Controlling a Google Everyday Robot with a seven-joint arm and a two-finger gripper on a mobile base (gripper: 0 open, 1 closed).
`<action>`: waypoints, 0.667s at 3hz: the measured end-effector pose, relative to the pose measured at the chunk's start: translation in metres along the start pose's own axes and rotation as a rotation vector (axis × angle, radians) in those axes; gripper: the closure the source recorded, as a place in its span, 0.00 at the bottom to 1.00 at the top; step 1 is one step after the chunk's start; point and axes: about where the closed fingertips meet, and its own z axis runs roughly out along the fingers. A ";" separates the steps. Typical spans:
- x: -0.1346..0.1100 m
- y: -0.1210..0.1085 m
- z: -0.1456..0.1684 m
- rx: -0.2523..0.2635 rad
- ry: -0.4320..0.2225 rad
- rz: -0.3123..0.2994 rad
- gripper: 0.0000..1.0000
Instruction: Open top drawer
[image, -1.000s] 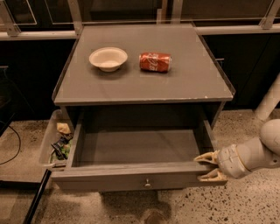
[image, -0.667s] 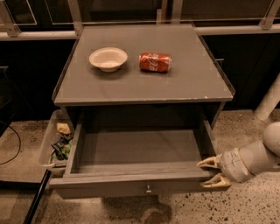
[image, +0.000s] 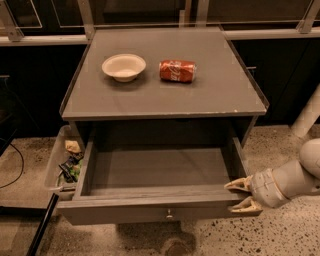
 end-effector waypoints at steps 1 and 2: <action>0.000 0.000 0.000 0.000 0.000 0.000 0.60; 0.000 0.000 0.000 0.000 0.000 0.000 0.36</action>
Offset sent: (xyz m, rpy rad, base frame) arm 0.0000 0.0000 0.0000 0.0000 0.0000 0.0000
